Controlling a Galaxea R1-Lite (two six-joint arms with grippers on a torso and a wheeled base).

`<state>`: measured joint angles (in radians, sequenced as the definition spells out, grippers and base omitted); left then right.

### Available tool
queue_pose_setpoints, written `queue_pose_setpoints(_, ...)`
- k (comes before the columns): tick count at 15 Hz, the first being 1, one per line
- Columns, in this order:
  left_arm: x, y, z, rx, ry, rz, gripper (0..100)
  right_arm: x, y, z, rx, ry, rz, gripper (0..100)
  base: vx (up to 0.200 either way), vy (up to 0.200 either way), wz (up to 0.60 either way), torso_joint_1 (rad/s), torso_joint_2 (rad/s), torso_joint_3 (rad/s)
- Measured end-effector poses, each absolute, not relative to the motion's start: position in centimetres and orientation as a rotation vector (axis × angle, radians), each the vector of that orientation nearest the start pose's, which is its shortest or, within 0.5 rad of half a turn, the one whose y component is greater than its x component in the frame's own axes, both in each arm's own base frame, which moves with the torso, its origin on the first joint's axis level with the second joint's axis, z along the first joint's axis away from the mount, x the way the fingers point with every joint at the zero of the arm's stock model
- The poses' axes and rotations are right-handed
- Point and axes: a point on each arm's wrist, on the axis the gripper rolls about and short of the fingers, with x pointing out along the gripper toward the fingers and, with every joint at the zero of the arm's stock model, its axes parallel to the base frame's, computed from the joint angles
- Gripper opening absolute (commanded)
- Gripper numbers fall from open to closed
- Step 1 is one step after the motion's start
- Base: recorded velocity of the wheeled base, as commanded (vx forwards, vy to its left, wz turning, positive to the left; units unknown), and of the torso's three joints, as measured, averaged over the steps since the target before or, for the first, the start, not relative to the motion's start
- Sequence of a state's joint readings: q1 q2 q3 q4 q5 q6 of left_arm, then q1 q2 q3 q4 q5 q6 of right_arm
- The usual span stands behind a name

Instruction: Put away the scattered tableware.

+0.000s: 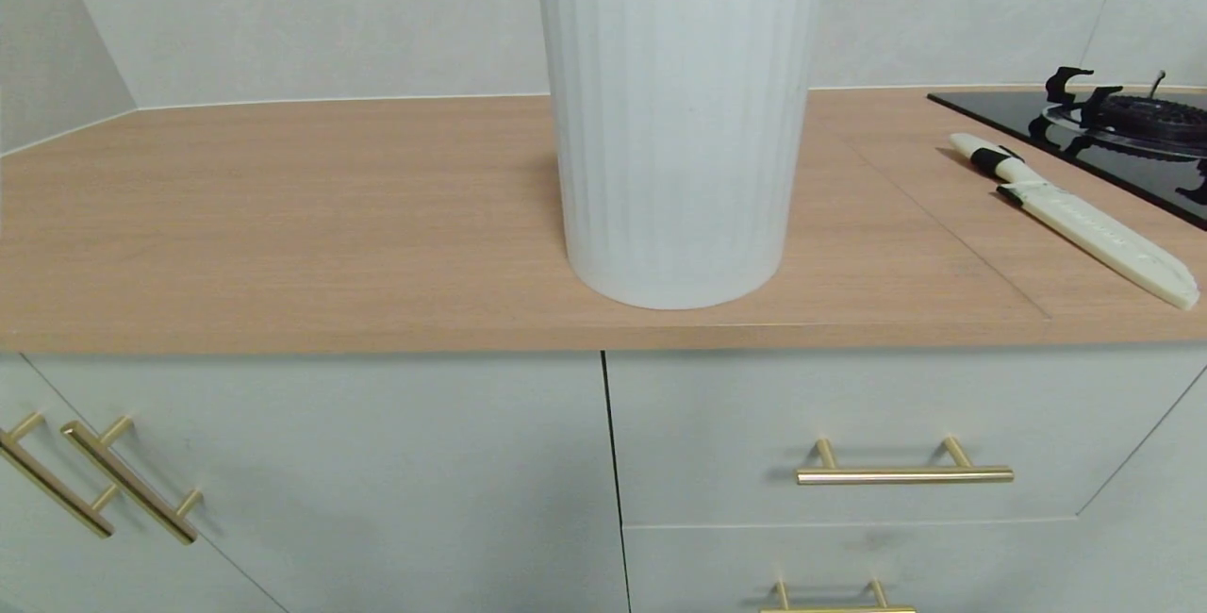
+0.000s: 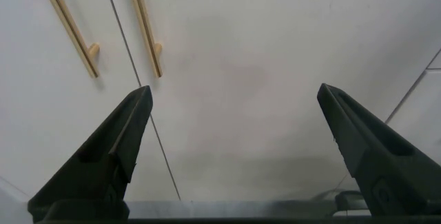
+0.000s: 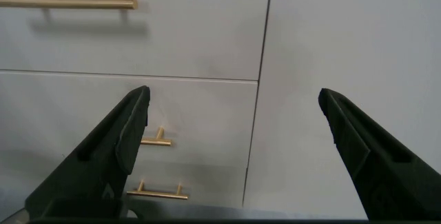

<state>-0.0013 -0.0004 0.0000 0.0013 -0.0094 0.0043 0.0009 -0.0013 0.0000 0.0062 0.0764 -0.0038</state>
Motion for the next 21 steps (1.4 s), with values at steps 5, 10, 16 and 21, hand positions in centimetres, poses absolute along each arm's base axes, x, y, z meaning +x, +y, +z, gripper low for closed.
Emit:
queue_pose_setpoints(5,-2.28,-0.02,7.53,0.005,0.001,-0.011,100,-2.30,0.17,7.49,-0.002,0.004,0.077,100,0.000,0.000,0.00,0.000,0.00,0.000)
queue_pose_setpoints(10,-2.29,-0.02,7.57,0.005,-0.001,-0.011,100,-2.30,0.16,7.49,0.000,0.004,0.071,100,0.000,0.000,0.00,0.034,-0.15,-0.144)
queue_pose_setpoints(16,-2.29,-0.02,7.54,0.004,0.001,-0.011,100,-2.30,0.15,7.50,0.003,0.004,0.070,100,0.000,0.000,0.00,0.163,-0.47,-0.295)
queue_pose_setpoints(21,-2.28,-0.02,7.53,0.005,0.001,-0.011,100,-2.30,0.15,7.50,0.003,0.004,0.070,100,0.000,0.000,0.00,0.187,-0.48,-0.286)
